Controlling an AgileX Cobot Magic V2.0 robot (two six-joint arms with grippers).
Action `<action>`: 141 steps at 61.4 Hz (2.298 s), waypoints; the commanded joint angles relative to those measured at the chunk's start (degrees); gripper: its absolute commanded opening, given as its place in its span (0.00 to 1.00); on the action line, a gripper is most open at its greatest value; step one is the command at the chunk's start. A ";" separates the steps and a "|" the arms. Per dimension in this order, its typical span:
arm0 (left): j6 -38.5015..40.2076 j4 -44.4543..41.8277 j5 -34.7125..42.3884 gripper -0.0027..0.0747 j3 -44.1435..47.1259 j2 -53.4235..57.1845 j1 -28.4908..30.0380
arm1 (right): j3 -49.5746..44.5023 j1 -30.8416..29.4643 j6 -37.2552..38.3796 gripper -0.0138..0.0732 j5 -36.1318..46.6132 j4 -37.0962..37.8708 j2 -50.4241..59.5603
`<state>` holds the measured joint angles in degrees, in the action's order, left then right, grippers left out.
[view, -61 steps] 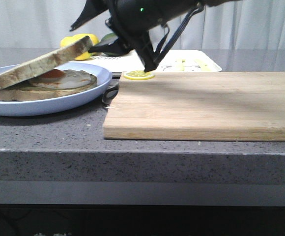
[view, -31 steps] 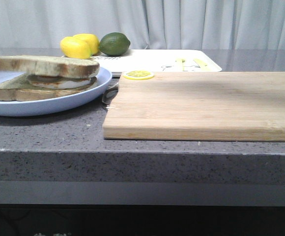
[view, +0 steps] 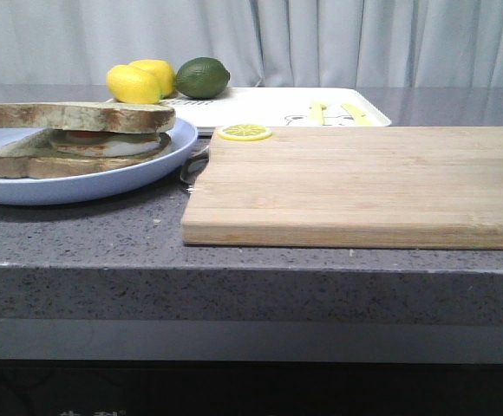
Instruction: Place bread and move sandwich to tray
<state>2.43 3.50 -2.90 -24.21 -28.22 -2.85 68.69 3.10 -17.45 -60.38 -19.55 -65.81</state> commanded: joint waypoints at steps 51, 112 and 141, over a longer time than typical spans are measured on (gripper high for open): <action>0.12 2.54 -28.35 0.88 -30.05 -36.49 0.00 | -38.76 1.12 22.00 0.09 42.91 18.84 36.27; 0.12 2.66 -38.34 0.10 -41.90 -60.64 0.00 | -38.76 1.12 22.00 0.09 43.86 18.84 36.27; -0.84 6.56 -38.34 0.01 -41.90 -60.19 0.12 | -38.76 1.12 22.00 0.09 43.82 18.84 36.27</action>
<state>3.07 9.15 -41.81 -64.82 -90.51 -2.85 28.37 4.20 4.39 -21.31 -0.79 -29.51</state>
